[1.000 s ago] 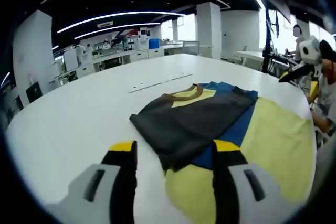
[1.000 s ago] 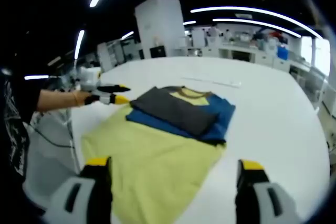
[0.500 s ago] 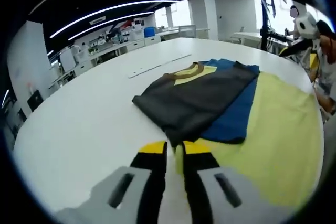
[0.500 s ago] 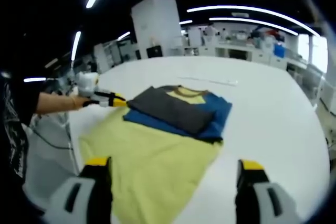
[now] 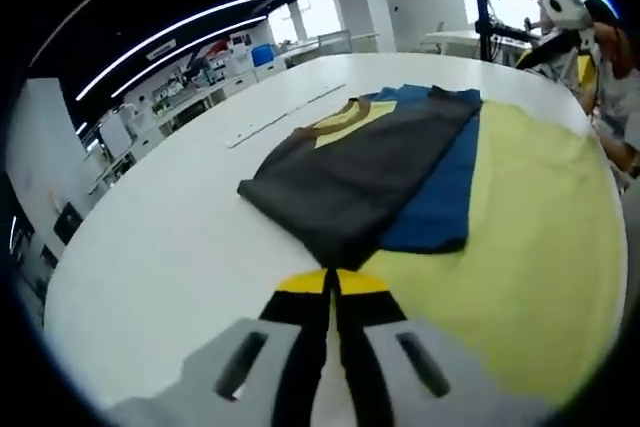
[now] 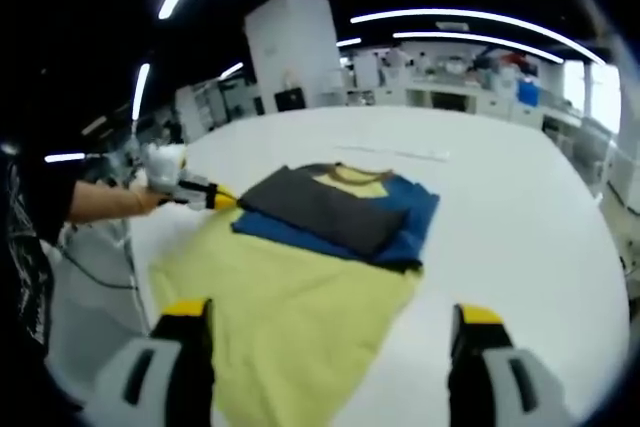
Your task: Fold the garment on the visible template until the final outline fits inside the template.
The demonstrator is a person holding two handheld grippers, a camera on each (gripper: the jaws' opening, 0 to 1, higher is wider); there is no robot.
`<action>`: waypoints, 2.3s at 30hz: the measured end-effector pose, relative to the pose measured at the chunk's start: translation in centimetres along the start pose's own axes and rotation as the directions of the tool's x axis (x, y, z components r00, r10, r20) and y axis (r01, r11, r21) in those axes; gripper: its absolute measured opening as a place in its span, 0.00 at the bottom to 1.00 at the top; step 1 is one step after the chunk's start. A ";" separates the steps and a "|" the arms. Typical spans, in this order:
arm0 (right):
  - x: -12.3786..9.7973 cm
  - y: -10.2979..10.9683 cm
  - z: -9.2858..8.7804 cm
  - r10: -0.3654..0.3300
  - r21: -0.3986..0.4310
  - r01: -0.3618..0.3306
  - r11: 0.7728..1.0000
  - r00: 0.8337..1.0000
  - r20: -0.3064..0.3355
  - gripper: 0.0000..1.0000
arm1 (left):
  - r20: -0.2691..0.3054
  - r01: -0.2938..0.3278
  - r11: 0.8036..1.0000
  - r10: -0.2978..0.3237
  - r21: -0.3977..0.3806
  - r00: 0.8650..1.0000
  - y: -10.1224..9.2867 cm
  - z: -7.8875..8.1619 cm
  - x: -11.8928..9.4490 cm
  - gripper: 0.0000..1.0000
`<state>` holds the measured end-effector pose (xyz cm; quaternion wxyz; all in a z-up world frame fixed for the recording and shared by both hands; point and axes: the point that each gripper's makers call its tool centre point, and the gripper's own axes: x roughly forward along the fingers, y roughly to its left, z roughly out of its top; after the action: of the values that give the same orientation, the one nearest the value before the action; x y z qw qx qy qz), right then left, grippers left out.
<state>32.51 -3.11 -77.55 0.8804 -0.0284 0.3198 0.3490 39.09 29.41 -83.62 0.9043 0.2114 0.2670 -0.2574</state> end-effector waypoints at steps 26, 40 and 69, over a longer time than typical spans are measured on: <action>-0.8 3.2 -1.2 0.127 -0.095 -0.131 0.987 0.991 -0.049 0.99 | 0.076 0.045 0.984 -0.033 -0.171 0.997 -1.7 1.1 -4.1 0.52; -1.8 6.2 -2.7 0.251 -0.213 -0.267 0.940 0.963 -0.100 0.99 | 0.130 0.160 0.965 -0.135 -0.207 0.982 -6.1 2.6 -9.2 0.87; -2.5 8.0 -9.9 0.272 -0.331 -0.359 0.873 0.920 -0.283 0.68 | 0.036 0.397 0.918 -0.396 -0.012 0.917 -15.6 -2.0 -12.7 0.61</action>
<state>20.71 -1.30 -82.56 0.7467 -0.1834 0.3457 0.5379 20.07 22.78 -81.45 0.8397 0.1398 0.2920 -0.4361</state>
